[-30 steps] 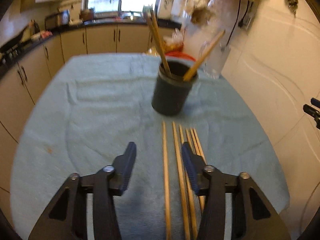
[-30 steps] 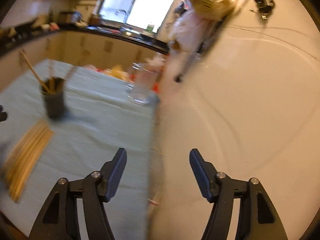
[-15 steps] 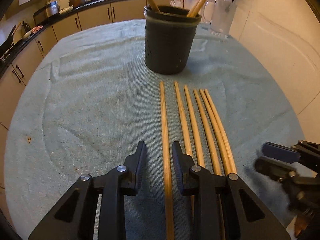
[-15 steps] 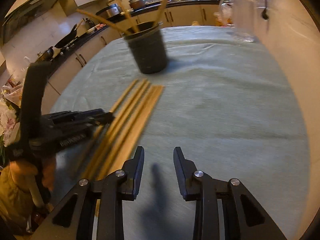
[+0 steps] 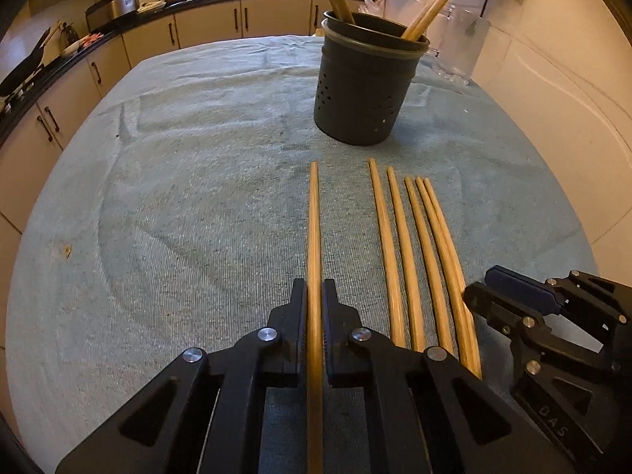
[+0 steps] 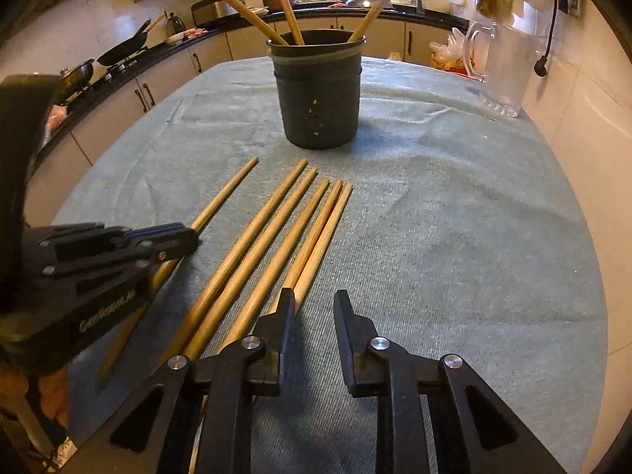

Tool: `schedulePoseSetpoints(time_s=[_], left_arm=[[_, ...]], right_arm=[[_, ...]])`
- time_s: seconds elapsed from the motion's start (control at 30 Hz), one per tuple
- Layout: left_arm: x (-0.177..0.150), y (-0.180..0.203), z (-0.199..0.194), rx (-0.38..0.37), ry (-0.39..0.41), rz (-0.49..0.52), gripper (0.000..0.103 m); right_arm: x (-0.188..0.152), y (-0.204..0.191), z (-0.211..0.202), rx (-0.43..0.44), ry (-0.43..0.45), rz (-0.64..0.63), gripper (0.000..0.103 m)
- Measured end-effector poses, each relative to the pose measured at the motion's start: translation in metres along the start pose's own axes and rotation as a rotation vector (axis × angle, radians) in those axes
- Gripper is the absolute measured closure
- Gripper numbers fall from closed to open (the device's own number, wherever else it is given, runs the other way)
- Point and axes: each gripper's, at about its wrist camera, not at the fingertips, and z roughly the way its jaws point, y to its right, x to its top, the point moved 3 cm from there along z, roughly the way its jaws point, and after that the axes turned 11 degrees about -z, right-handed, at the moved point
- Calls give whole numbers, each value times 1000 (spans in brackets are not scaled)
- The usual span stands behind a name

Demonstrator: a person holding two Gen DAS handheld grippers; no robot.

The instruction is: Organize utensils

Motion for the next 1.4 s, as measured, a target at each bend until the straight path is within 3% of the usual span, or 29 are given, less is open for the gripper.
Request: schedulePoseSetpoints(time_s=[0.17, 0.3, 0.47, 0.6, 0.73, 0.9, 1.13, 1.4], left_arm=[[0, -5, 1, -4, -19, -55, 96], [-7, -3, -4, 11, -17, -46, 96], [-13, -6, -7, 3, -19, -61, 96], [-23, -17, -12, -54, -71, -132, 96], [-28, -27, -15, -106, -135, -187, 96], [-24, -31, -15, -139, -210, -226, 96], [-4, -23, -1, -83, -278, -190, 96], [24, -8, 14, -18, -253, -128, 96]], right_arm=[[13, 6, 8, -8, -31, 31, 81], [15, 8, 15, 47, -79, 49, 81], [3, 4, 7, -26, -97, -17, 88], [-10, 30, -2, -25, -113, 37, 94], [-28, 59, -13, -83, -139, 60, 94], [-41, 77, -23, -66, -146, 94, 93], [-33, 89, -16, -19, -188, 114, 86], [-7, 102, 5, -65, -258, 125, 85]])
